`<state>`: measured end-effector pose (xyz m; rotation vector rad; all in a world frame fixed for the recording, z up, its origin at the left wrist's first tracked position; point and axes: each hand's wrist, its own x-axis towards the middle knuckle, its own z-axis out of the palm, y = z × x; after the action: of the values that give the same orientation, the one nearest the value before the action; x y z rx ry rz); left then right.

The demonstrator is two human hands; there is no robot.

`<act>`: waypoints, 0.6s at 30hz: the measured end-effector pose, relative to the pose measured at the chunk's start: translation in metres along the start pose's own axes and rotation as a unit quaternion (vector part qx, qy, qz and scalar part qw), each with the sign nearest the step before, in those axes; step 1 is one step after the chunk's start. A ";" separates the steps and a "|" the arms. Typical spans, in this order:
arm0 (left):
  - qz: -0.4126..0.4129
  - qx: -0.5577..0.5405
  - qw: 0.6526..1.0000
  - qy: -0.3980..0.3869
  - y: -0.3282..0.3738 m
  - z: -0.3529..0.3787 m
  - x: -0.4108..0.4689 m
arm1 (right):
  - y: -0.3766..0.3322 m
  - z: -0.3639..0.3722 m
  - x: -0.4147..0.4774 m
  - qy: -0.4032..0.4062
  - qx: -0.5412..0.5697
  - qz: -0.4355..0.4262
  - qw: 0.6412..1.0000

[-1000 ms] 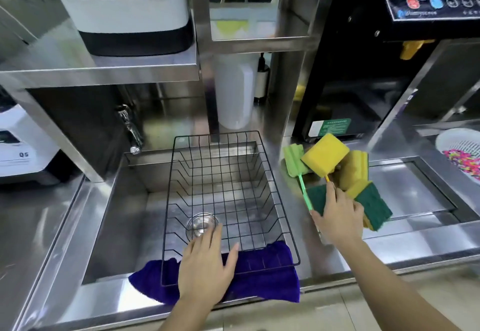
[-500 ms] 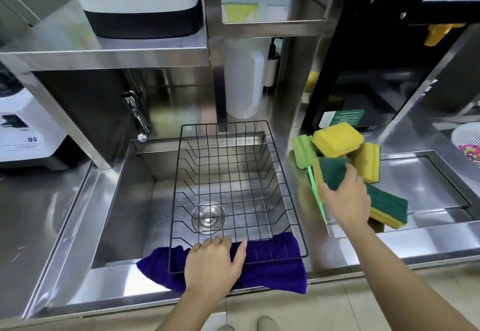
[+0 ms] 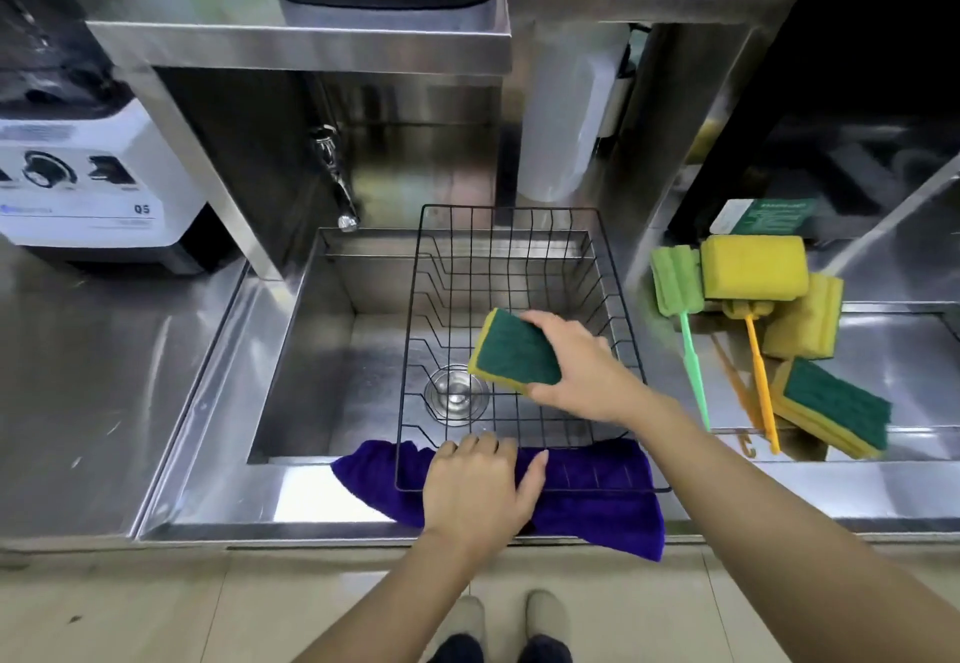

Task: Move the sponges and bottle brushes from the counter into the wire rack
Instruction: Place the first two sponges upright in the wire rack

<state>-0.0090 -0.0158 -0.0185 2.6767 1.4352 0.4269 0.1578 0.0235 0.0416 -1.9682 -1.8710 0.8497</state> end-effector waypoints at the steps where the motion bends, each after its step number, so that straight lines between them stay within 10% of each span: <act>1: -0.001 -0.003 1.000 0.000 0.000 0.001 0.000 | -0.002 0.007 0.002 -0.027 -0.003 -0.001 1.000; 18: 0.022 -0.020 0.999 0.042 -0.001 0.004 -0.002 | 0.005 0.043 0.006 -0.210 0.069 0.001 0.975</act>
<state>-0.0101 -0.0164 -0.0230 2.6925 1.3760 0.5734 0.1362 0.0209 0.0036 -1.8085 -1.9560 1.4477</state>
